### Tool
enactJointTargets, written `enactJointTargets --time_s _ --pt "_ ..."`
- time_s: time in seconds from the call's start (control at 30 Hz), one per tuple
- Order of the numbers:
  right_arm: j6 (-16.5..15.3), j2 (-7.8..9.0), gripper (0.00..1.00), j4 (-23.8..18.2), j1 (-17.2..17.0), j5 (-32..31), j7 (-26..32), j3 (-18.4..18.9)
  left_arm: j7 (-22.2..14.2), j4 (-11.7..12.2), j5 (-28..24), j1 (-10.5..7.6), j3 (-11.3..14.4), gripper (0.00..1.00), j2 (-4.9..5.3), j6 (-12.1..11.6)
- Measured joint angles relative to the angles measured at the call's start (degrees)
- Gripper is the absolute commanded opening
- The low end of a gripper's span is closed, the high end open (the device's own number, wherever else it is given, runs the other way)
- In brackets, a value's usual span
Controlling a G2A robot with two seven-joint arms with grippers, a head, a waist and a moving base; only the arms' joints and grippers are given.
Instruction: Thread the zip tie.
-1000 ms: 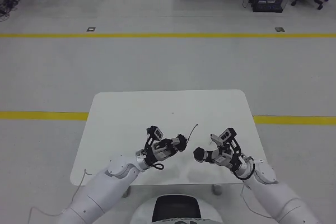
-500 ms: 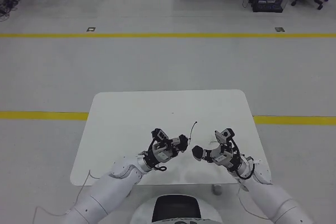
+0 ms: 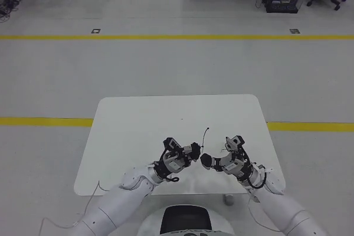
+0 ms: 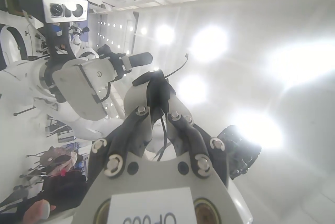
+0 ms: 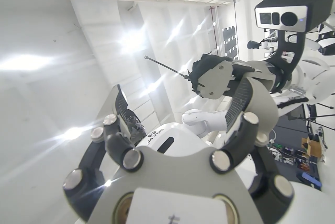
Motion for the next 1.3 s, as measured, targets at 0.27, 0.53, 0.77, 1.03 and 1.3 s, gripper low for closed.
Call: enactJointTargets --time_s 0.27,0.53,0.77,1.03,1.3 --pt "1.65 -0.88 1.0 0.8 0.01 2.26 1.7 0.24 -0.3 0.47 4.3 1.54 -2.88 0.0 -2.14 0.03" --pt "2.79 -1.67 0.95 1.52 0.2 2.37 2.12 0.4 -0.48 1.61 7.95 2.91 -4.49 0.0 -4.45 0.03" --pt "3.18 -2.28 0.6 2.0 0.13 1.97 1.94 0.68 -1.31 2.44 8.87 3.35 -5.25 0.0 -5.63 0.03" --pt "3.24 -2.77 0.45 1.84 -0.24 0.78 2.08 1.44 -1.3 2.43 8.86 3.34 -5.24 0.0 -5.62 0.03" --pt "3.73 -3.12 0.38 1.52 -0.73 -0.66 1.89 2.27 -1.3 2.43 8.86 3.34 -5.24 0.0 -5.62 0.03"
